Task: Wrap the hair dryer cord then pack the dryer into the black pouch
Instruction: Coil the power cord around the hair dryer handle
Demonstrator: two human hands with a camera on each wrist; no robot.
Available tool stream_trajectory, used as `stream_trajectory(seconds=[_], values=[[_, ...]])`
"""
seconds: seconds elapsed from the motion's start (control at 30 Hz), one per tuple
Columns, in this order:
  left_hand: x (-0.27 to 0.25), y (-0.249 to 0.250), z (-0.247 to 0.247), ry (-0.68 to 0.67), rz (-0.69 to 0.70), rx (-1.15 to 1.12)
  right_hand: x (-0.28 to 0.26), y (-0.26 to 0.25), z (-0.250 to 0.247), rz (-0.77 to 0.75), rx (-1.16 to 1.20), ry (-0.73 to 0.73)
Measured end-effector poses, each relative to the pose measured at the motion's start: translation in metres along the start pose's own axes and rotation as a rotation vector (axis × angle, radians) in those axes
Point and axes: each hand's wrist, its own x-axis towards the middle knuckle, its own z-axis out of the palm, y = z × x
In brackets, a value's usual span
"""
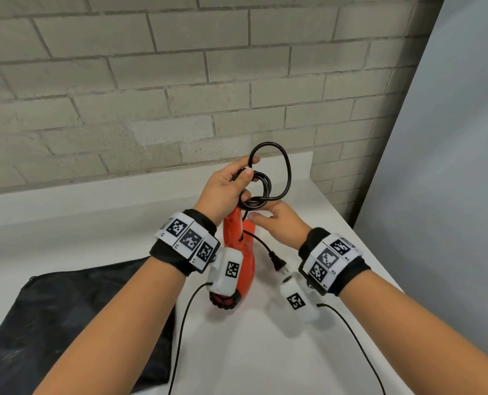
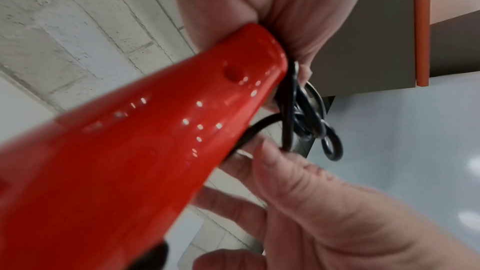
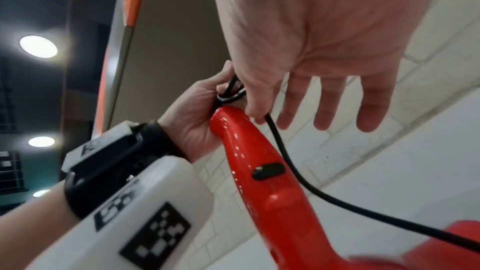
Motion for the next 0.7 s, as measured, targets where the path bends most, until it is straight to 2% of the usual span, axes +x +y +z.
stream_trajectory(seconds=[0.1, 0.2, 0.3, 0.37, 0.4, 0.47, 0.5, 0.6, 0.7], values=[[-0.002, -0.001, -0.002, -0.023, 0.004, 0.000, -0.002, 0.006, 0.002, 0.011, 0.022, 0.068], [-0.003, 0.001, -0.003, -0.004, 0.030, -0.015, 0.002, 0.025, -0.007, 0.151, -0.255, 0.163], [-0.003, 0.000, -0.008, 0.006, 0.048, -0.063, 0.001, 0.050, -0.021, 0.454, -0.659, 0.039], [-0.003, -0.002, -0.013, 0.012, 0.044, -0.048, -0.004, 0.065, -0.025, 0.599, -0.752, -0.051], [-0.003, -0.002, -0.014, 0.012, 0.042, -0.035, -0.007, 0.067, -0.026, 0.621, -0.764, -0.068], [-0.002, -0.003, -0.016, 0.008, 0.044, -0.011, -0.008, 0.066, -0.026, 0.576, -0.758, -0.062], [-0.002, -0.003, -0.016, 0.006, 0.049, 0.001, -0.008, 0.062, -0.026, 0.507, -0.685, -0.059], [0.000, -0.002, -0.013, 0.013, 0.059, 0.035, -0.007, 0.032, -0.018, 0.174, -0.295, -0.141], [-0.001, 0.000, -0.012, 0.018, 0.068, 0.047, -0.005, 0.003, -0.010, 0.010, 0.012, -0.197]])
